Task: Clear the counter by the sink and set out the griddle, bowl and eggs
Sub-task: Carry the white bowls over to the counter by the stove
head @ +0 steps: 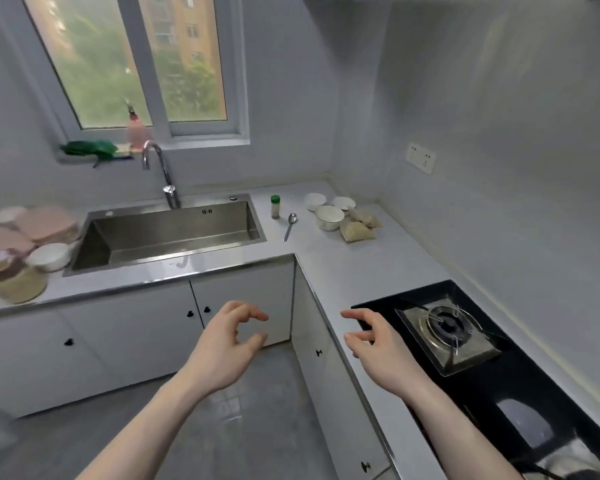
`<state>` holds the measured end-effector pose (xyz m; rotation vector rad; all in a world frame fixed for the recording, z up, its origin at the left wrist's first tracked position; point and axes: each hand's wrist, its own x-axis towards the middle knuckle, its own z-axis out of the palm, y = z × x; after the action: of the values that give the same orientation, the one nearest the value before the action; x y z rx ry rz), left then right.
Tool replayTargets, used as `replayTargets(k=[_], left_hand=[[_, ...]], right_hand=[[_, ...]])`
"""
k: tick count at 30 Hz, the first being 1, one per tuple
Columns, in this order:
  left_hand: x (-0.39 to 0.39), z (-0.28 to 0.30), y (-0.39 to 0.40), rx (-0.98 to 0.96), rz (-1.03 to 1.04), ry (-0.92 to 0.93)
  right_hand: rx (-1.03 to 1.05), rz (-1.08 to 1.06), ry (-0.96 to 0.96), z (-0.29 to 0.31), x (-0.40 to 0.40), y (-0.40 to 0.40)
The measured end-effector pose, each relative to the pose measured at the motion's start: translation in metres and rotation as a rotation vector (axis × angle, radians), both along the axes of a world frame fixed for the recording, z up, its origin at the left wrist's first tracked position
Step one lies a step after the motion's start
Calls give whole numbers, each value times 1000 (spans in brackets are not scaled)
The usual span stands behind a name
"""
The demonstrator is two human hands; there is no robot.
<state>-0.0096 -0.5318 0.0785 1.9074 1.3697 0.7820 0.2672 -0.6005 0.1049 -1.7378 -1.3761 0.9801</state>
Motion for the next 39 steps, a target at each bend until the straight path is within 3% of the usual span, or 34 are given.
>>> replayTargets(k=[6, 16, 27, 32, 39], left_hand=[[-16, -5, 51, -30, 60, -11], [15, -2, 205, -35, 74, 25], [83, -19, 360, -123, -58, 26], [120, -34, 466, -172, -161, 70], [174, -69, 623, -260, -312, 229]], right_hand=[[23, 31, 43, -12, -5, 87], [-42, 5, 85, -40, 43, 245], [-119, -86, 37, -51, 96, 387], [-183, -187, 34, -71, 115, 442], [-299, -408, 186, -107, 120, 531]])
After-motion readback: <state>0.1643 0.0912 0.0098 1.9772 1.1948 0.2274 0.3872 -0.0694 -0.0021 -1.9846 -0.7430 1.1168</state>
